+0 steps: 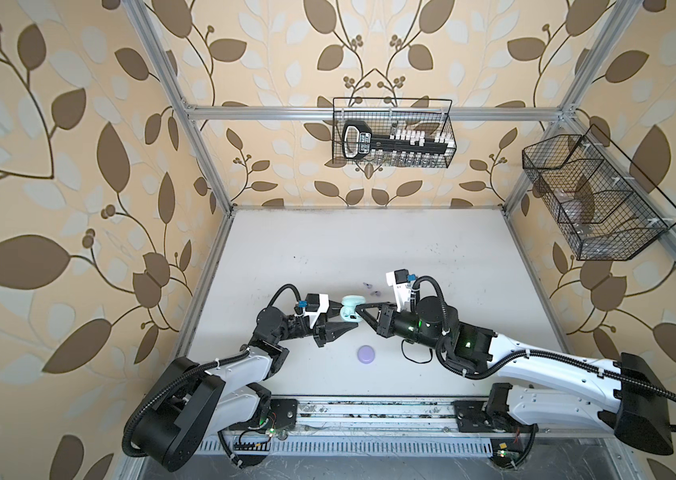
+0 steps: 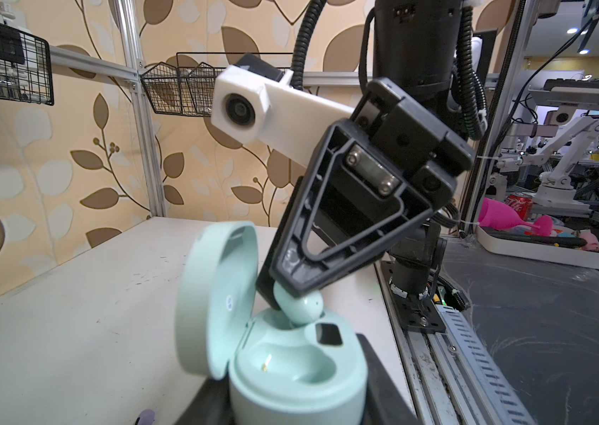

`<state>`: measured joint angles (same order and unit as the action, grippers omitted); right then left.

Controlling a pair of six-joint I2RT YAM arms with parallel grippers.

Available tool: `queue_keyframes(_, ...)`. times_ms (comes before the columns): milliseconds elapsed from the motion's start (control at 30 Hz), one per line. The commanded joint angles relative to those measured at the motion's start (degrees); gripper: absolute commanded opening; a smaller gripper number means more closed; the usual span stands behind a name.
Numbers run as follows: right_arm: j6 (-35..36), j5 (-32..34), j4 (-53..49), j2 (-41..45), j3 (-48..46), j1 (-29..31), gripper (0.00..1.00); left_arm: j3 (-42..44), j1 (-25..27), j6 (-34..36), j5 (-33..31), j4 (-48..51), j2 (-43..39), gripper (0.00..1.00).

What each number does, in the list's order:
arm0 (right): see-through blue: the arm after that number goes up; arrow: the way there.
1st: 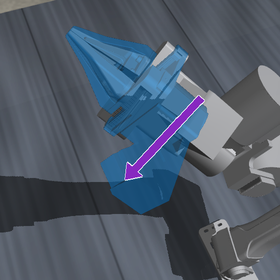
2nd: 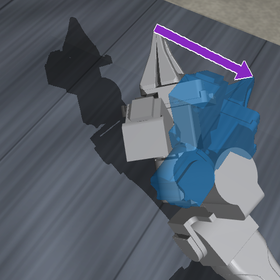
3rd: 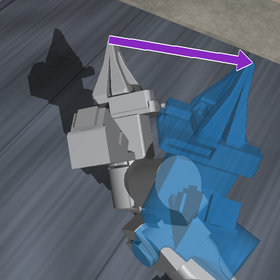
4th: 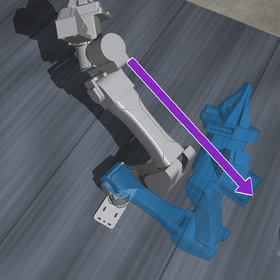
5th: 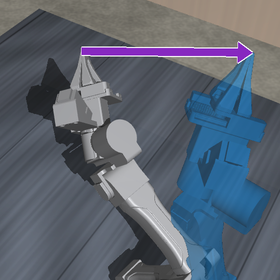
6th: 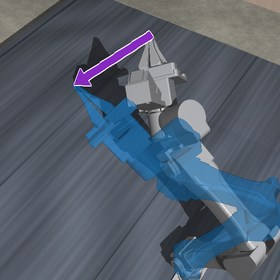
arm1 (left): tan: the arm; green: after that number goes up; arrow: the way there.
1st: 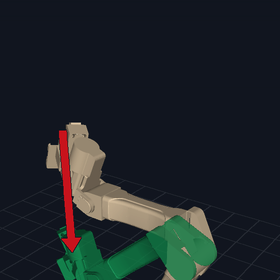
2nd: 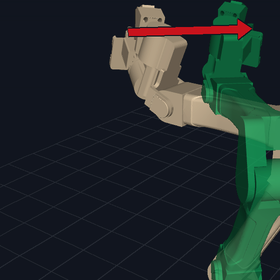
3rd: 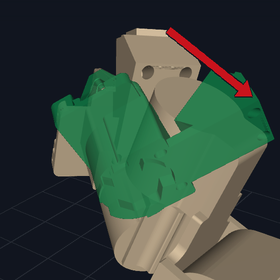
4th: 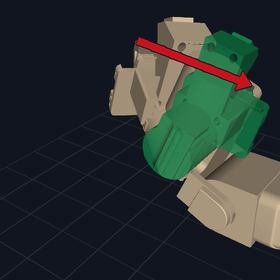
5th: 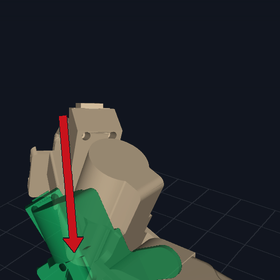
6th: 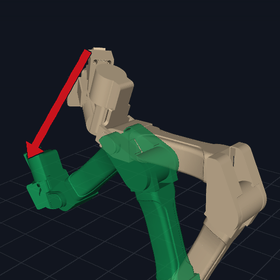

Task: Insert the wireless bluetooth earbuds into the charging case
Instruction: 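Lower the held pale green earbud into a slot of the case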

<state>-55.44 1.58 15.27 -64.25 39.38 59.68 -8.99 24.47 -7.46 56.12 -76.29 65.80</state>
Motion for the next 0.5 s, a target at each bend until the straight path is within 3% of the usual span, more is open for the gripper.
queue_keyframes(0,-0.29,1.9,-2.93,-0.66,-0.79,0.38,0.24,0.28,0.65,0.67,0.2,-5.15,-2.29,0.0)
queue_keyframes(467,3.41,4.98,-11.32,-2.67,5.22,0.59,0.29,0.21,0.67,0.85,0.7,-5.1,-2.17,0.0)
